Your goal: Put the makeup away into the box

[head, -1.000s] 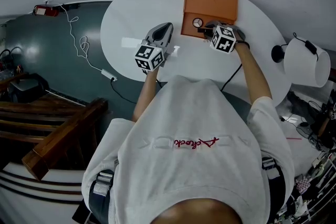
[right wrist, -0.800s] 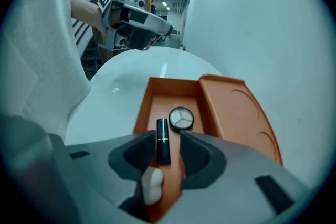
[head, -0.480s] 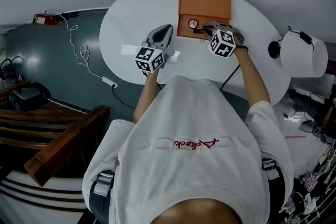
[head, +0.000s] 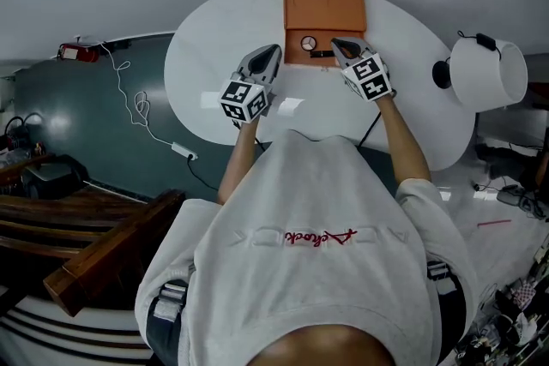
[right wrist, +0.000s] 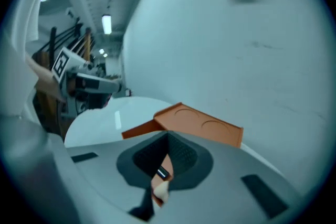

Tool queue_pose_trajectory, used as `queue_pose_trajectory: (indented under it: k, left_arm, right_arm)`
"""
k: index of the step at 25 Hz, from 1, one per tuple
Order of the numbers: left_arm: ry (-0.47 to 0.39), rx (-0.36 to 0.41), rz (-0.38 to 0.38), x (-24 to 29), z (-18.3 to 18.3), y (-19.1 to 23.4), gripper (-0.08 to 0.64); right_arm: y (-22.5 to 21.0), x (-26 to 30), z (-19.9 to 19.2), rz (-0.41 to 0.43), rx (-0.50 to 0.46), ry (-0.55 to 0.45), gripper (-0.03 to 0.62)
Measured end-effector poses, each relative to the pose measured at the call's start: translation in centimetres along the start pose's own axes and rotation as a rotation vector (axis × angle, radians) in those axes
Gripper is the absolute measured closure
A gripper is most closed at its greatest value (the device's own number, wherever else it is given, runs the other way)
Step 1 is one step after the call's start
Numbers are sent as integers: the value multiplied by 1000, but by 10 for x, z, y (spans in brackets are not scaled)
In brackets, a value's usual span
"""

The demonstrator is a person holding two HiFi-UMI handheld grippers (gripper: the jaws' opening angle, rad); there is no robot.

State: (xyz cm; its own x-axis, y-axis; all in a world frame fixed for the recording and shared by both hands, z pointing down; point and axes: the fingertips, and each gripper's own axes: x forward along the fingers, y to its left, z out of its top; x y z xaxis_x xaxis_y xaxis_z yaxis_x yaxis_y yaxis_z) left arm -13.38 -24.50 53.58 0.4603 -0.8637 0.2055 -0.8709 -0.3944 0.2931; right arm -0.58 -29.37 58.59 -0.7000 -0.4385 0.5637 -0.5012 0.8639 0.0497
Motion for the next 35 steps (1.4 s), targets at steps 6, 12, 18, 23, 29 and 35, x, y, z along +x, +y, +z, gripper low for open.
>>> queue_pose_trajectory:
  k: [6, 12, 18, 23, 29, 35]
  left_arm:
    - [-33, 41, -41, 8, 23, -16, 549]
    - [-51, 64, -82, 18, 36, -39, 550]
    - [-57, 72, -108, 21, 38, -58, 549]
    - [-60, 74, -112, 21, 39, -63, 550]
    - [-62, 74, -111, 22, 38, -66, 550]
    - [-57, 69, -117, 23, 34, -68, 550]
  right_arm:
    - [-40, -66, 10, -213, 308, -202, 572]
    - [-55, -108, -3, -330, 348, -229, 572]
    - [-51, -125, -12, -353, 332, -222, 573]
    - [-46, -127, -14, -349, 324, -216, 573]
    - [-43, -125, -12, -336, 302, -208, 574]
    - [-39, -118, -12, -317, 295, -197, 574]
